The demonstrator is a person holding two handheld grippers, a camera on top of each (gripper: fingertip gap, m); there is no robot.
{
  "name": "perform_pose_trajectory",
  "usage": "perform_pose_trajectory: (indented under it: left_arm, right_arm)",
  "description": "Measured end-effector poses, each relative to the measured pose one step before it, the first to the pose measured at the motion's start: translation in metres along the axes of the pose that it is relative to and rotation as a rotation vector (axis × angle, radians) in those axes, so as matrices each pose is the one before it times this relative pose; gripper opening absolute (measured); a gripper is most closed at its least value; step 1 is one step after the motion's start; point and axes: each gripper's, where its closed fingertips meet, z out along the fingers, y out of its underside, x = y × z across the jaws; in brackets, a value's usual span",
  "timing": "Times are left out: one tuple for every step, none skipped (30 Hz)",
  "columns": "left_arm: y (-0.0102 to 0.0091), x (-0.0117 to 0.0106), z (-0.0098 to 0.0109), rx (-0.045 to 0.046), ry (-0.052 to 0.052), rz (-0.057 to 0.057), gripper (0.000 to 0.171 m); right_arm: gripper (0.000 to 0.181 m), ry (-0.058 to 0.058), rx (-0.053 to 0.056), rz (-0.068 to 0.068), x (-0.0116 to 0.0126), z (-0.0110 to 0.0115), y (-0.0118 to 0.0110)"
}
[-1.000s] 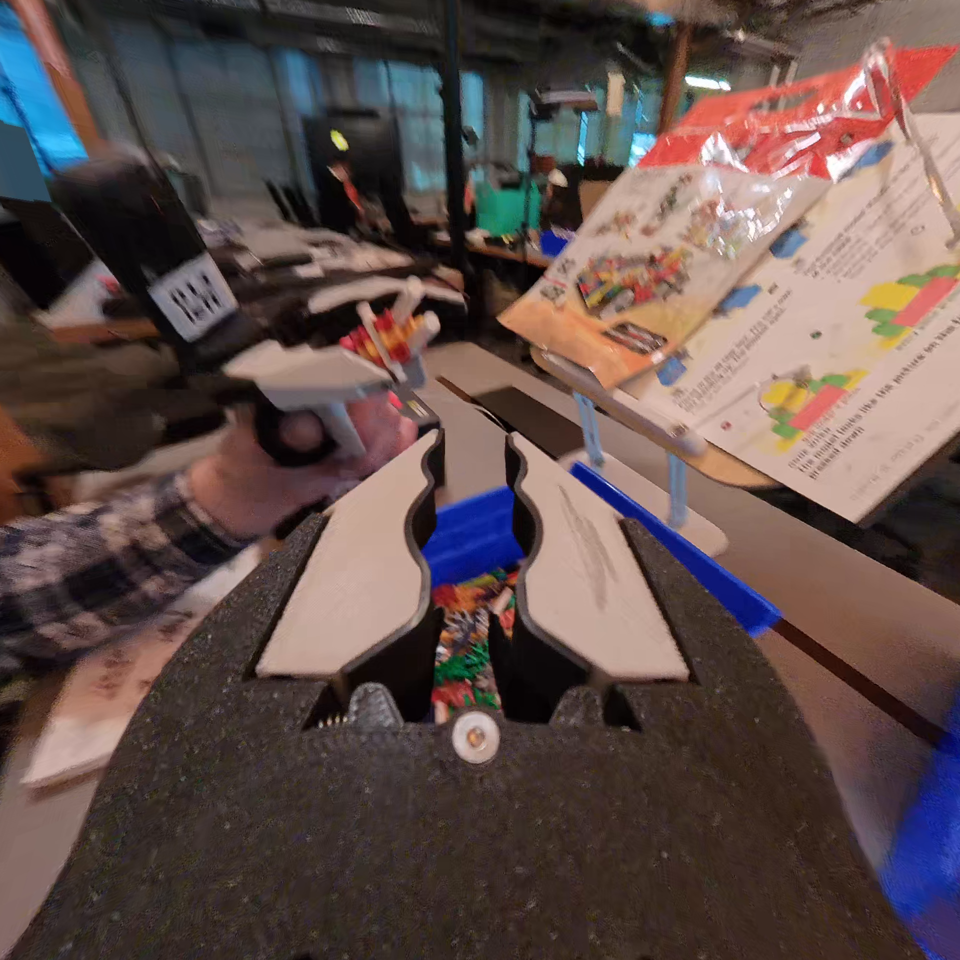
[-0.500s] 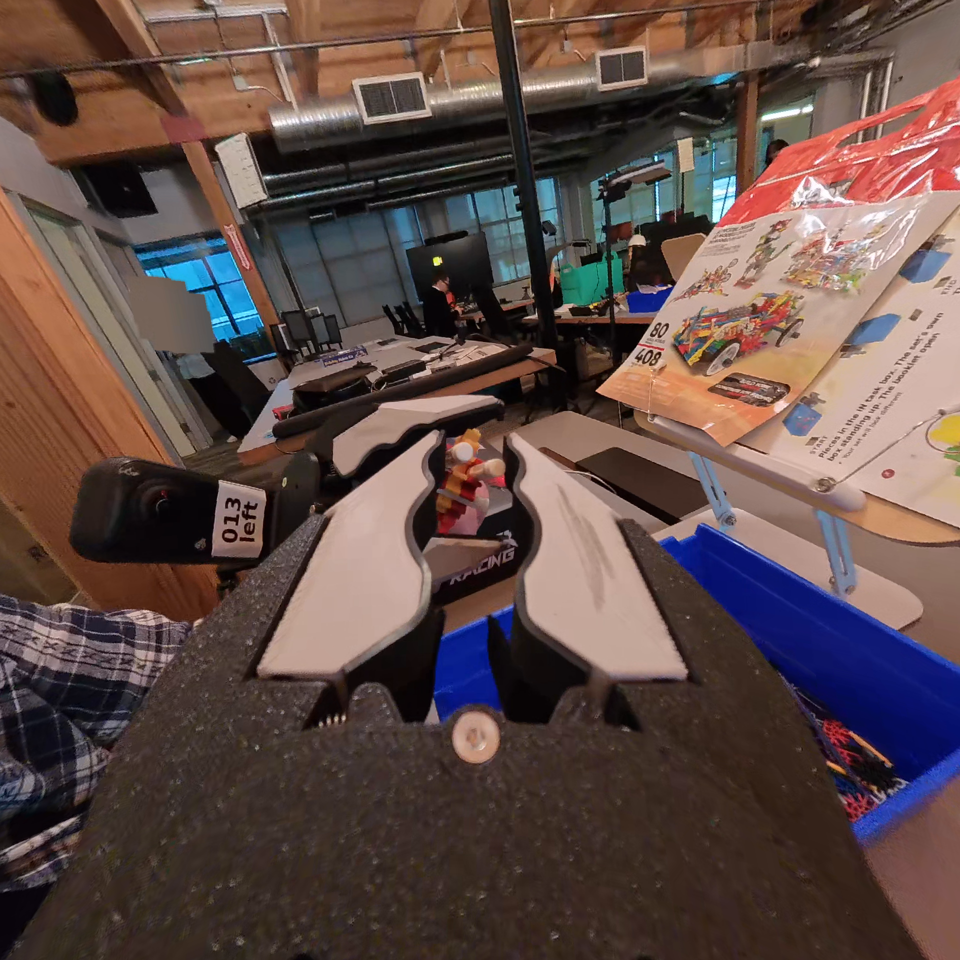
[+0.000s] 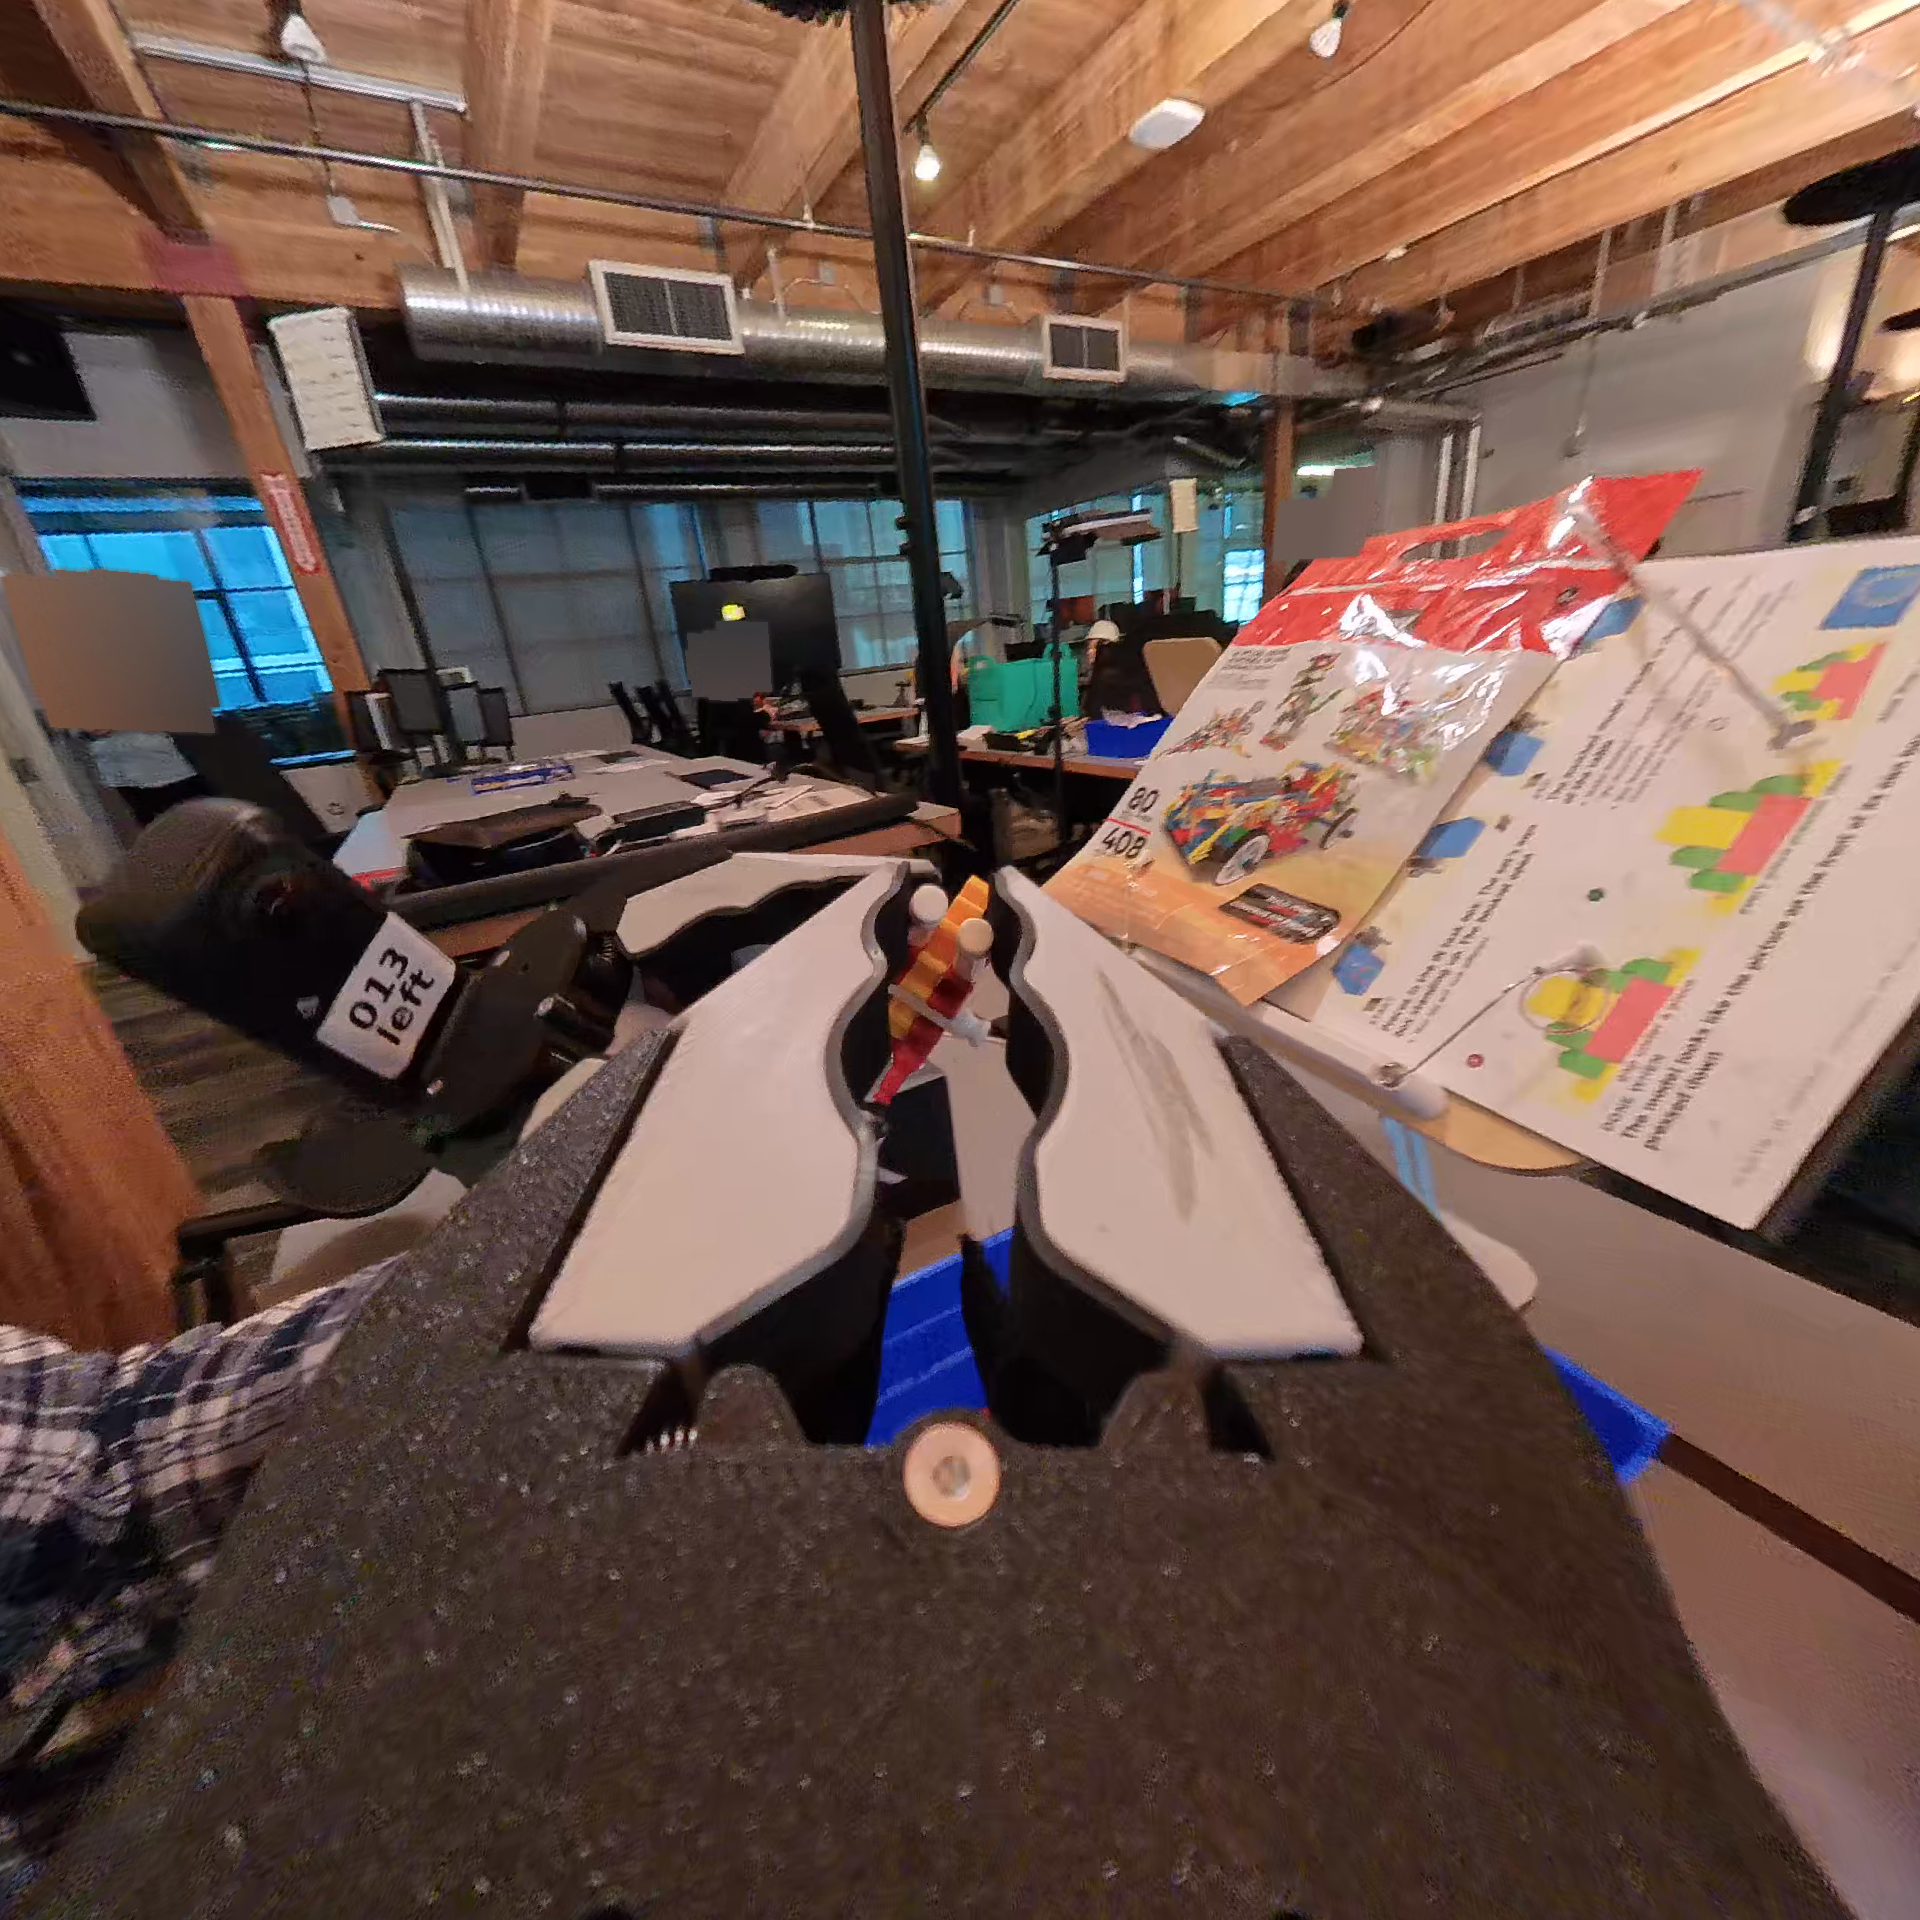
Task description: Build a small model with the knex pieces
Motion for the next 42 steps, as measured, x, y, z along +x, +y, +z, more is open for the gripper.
perform_pose_trajectory:
  left_arm:
    - [-0.00064, 0.00043, 0.00037, 0.00124, 0.028, -0.0633, 0.056]
    - [-0.00169, 0.00215, 0.00032, 0.00821, 0.035, -0.0612, 0.055]
    - [-0.00028, 0.0014, 0.0007, -0.00009, 0.0274, -0.0595, 0.049]
    - [0.00011, 0.00056, 0.001, 0.00012, 0.0202, -0.0587, 0.043]
    - [0.0001, 0.00269, 0.00104, 0.00256, 0.0312, -0.0511, 0.043]
    - [0.0006, 0.00379, 0.00132, -0.00097, 0.0331, -0.0394, 0.042]
    - [0.00134, 0.00354, 0.00159, -0.00581, 0.0274, -0.0283, 0.039]
    - [0.00168, 0.0009, 0.00146, -0.0077, 0.0053, -0.0212, 0.036]
    - [0.00113, -0.00175, 0.00066, -0.00212, -0.0131, -0.0099, 0.028]
    - [0.00077, -0.00163, 0.00017, -0.00022, -0.0104, -0.0065, 0.022]
    - [0.00088, -0.00085, 0.00039, -0.00383, -0.0005, -0.018, 0.018]
    - [0.00016, 0.00083, 0.00038, -0.00021, 0.0117, -0.0293, 0.018]
    - [0.00059, 0.00088, 0.00058, -0.00166, 0.0122, -0.0256, 0.018]
    - [-0.00034, -0.00029, 0.00016, 0.00478, -0.0002, -0.0137, 0.017]
    - [-0.00004, -0.00017, 0.00012, 0.00378, -0.0018, -0.0006, 0.016]
    - [0.00138, 0.00016, 0.00039, -0.00692, 0.0029, 0.0039, 0.017]
    - [0.00054, -0.00106, -0.00037, -0.00088, -0.0039, 0.0039, 0.016]
    - [-0.00055, -0.00192, -0.00073, 0.00521, -0.0092, 0.0011, 0.015]
    - [-0.00082, -0.00235, -0.00089, 0.00402, -0.0137, -0.0008, 0.013]
    - [-0.00059, -0.00249, -0.00105, 0.00305, -0.016, 0.0092, 0.011]
    - [-0.00071, -0.00153, -0.0008, 0.00251, -0.0106, 0.0143, 0.01]
    - [-0.0008, -0.00113, -0.0008, 0.00238, -0.0086, 0.0123, 0.009]
    - [-0.00061, -0.00131, -0.00067, -0.00011, -0.0102, 0.0105, 0.008]
    - [-0.00036, -0.00054, -0.00052, -0.00205, -0.0058, 0.0121, 0.008]
    - [-0.00061, -0.00123, -0.00065, -0.00235, -0.0093, 0.0118, 0.007]
    - [-0.00067, -0.00274, -0.0011, -0.00363, -0.0196, 0.015, 0.006]
    - [-0.00076, -0.00303, -0.00151, -0.0052, -0.0218, 0.026, 0.004]
    - [-0.00087, -0.0014, -0.00128, -0.00802, -0.0129, 0.0343, 0.004]
    - [-0.00053, -0.00155, -0.00114, -0.01361, -0.0177, 0.0423, 0.005]
    - [-0.00064, -0.00365, -0.00156, -0.01434, -0.0375, 0.0555, 0.004]
    - [-0.00044, -0.00154, -0.00123, -0.01659, -0.0289, 0.071, 0.004]
    - [0.00091, 0.0011, -0.00033, -0.0244, -0.0112, 0.069, 0.004]
    - [-0.00036, 0.00247, -0.00035, -0.01555, -0.004, 0.0636, 0.004]
    - [-0.00431, 0.00654, -0.00145, 0.01322, 0.0176, 0.0695, 0.004]
    - [-0.00421, 0.00888, -0.001, 0.01186, 0.03, 0.0695, 0.004]
    - [-0.0021, 0.00504, -0.00018, -0.00626, 0.0066, 0.0603, 0.005]
    - [-0.00353, 0.00417, -0.00056, 0.00358, 0.0028, 0.0514, 0.004]
    - [-0.00332, 0.00494, -0.0003, 0.00415, 0.011, 0.0416, 0.004]
    - [0.00032, 0.00078, 0.00043, -0.01351, -0.0074, 0.0276, 0.004]
    - [-0.00049, 0.00033, 0.00016, -0.00304, -0.0034, 0.0094, 0.004]
    - [-0.00114, 0.00008, -0.00011, 0.00701, -0.0001, 0.0012, 0.004]
    - [-0.00093, -0.00031, -0.0002, 0.00632, -0.0026, -0.0014, 0.004]
  right_arm:
    - [0.013, 0.0186, 0.0096, -0.0146, 0.00211, -0.00139, -0.00245]
    - [0.013, 0.0103, 0.0077, -0.0131, 0.00049, -0.00088, -0.00183]
    - [0.013, 0.0069, 0.0069, -0.0118, -0.00033, -0.00044, -0.0011]
    - [0.013, 0.012, 0.0074, -0.0172, -0.00029, -0.00013, -0.00087]
    - [0.014, 0.0126, 0.0005, -0.0224, -0.00042, 0.00032, 0.0005]
    - [0.014, 0.0104, -0.0078, -0.0232, -0.00083, 0.00091, 0.00176]
    - [0.013, 0.0122, -0.005, -0.0243, -0.00085, 0.00099, 0.00155]
    - [0.014, 0.0132, -0.0007, -0.0222, -0.0007, 0.00075, 0.00095]
    - [0.014, 0.0133, 0.0018, -0.0191, -0.00047, 0.00036, 0.00021]
    - [0.014, 0.0097, 0.0032, -0.0174, -0.0004, -0.00009, -0.00034]
    - [0.014, 0.0095, 0.0048, -0.0205, -0.00035, -0.00042, -0.00062]
    - [0.014, 0.0116, 0.0051, -0.0239, -0.00009, -0.00017, -0.0005]
    - [0.014, 0.009, 0.0048, -0.0159, -0.00008, -0.0001, -0.0004]
    - [0.014, 0.0052, 0.0071, -0.0046, -0.00004, -0.00006, -0.00053]
    - [0.013, 0.0021, 0.0062, 0.0001, -0.00011, 0.00022, -0.00024]
    - [0.014, 0.0001, -0.0009, -0.0014, 0.00001, 0.00036, 0.00063]
    - [0.014, -0.001, -0.0056, -0.0043, 0.00017, 0.00014, 0.00103]
    - [0.014, -0.003, -0.0037, -0.0015, -0.00008, 0.00004, 0.00083]
    - [0.015, -0.0026, -0.002, 0.0012, -0.00028, -0.00002, 0.00074]
    - [0.015, -0.0018, -0.0045, -0.0004, -0.00028, 0.00002, 0.00112]
    - [0.015, -0.0017, -0.005, -0.0053, -0.0005, -0.00003, 0.00081]
    - [0.016, -0.0016, -0.0035, -0.0126, -0.00121, -0.00007, 0.00029]
    - [0.016, -0.0004, -0.0057, -0.0176, -0.00147, 0.00022, 0.00015]
    - [0.017, 0.0023, -0.0067, -0.0187, -0.0012, 0.00019, 0.0]
    - [0.017, 0.001, -0.0055, -0.0177, -0.00113, 0.0, -0.00043]
    - [0.018, -0.0028, -0.0075, -0.0163, -0.00142, -0.00023, 0.00006]
    - [0.022, 0.0005, -0.0176, -0.0148, -0.00077, -0.00026, 0.00163]
    - [0.027, 0.0083, -0.0229, -0.0167, 0.0007, -0.00068, 0.00236]
    - [0.031, 0.0074, -0.0144, -0.0191, 0.00049, -0.0016, 0.00113]
    - [0.035, -0.0023, -0.0096, -0.0099, -0.00051, -0.0022, 0.00014]
    - [0.04, -0.0109, -0.0111, 0.0083, -0.00081, -0.00191, -0.00005]
    - [0.044, -0.0166, -0.0073, 0.0238, -0.0007, -0.00149, -0.00059]
    - [0.044, -0.0243, -0.005, 0.032, -0.00109, -0.00108, -0.00056]
    - [0.045, -0.0356, -0.0111, 0.0365, -0.00222, 0.00005, 0.00066]
    - [0.046, -0.0432, -0.0178, 0.042, -0.00299, 0.00093, 0.002]
    - [0.046, -0.0414, -0.0321, 0.0471, -0.00204, 0.00163, 0.00453]
    - [0.046, -0.0478, -0.0398, 0.0417, -0.00268, 0.00166, 0.00604]
    - [0.042, -0.0575, -0.0182, 0.0281, -0.00495, 0.00059, 0.00338]
    - [0.031, -0.0479, 0.0022, 0.0186, -0.00501, -0.00052, 0.00048]
    - [0.031, -0.0196, 0.0044, 0.0126, -0.002, -0.00072, -0.00002]
    - [0.031, -0.0047, 0.0082, 0.0064, -0.00048, -0.00063, -0.00053]
    - [0.03, 0.0016, 0.0133, 0.0006, -0.00056, -0.00061, -0.00102]
